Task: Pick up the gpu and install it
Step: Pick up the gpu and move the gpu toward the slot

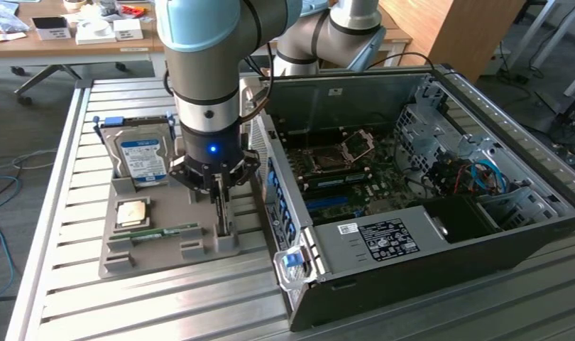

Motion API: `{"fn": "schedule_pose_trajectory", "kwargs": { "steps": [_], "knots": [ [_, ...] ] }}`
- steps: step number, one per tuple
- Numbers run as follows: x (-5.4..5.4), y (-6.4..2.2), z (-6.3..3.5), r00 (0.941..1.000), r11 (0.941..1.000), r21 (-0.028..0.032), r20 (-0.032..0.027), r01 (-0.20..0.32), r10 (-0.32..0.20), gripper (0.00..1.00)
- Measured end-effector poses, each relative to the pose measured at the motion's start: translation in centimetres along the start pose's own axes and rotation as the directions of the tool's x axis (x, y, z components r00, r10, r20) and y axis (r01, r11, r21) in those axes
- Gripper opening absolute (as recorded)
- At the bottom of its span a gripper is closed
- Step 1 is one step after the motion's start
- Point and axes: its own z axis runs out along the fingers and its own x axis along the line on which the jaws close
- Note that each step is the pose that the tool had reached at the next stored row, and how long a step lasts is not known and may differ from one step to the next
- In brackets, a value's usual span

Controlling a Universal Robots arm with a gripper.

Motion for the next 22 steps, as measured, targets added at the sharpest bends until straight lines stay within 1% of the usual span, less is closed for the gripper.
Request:
{"fn": "schedule_pose_trajectory", "kwargs": {
  "steps": [7, 11, 17, 22],
  "knots": [
    [0.0, 0.01, -0.05, 1.0, 1.0, -0.0001, 0.0001, 0.0, 0.0, 0.27],
    [0.0, 0.02, -0.44, 1.0, 1.0, 0.0, 0.0, 0.0, 0.0, 0.27],
    [0.0, 0.07, -1.55, 1.0, 1.0, -0.0001, 0.0001, 0.0, 0.0, 0.27],
    [-0.1, 0.14, -2.92, 1.0, 1.0, 0.0, 0.0002, 0.0, 0.0, 0.27]
  ]
}}
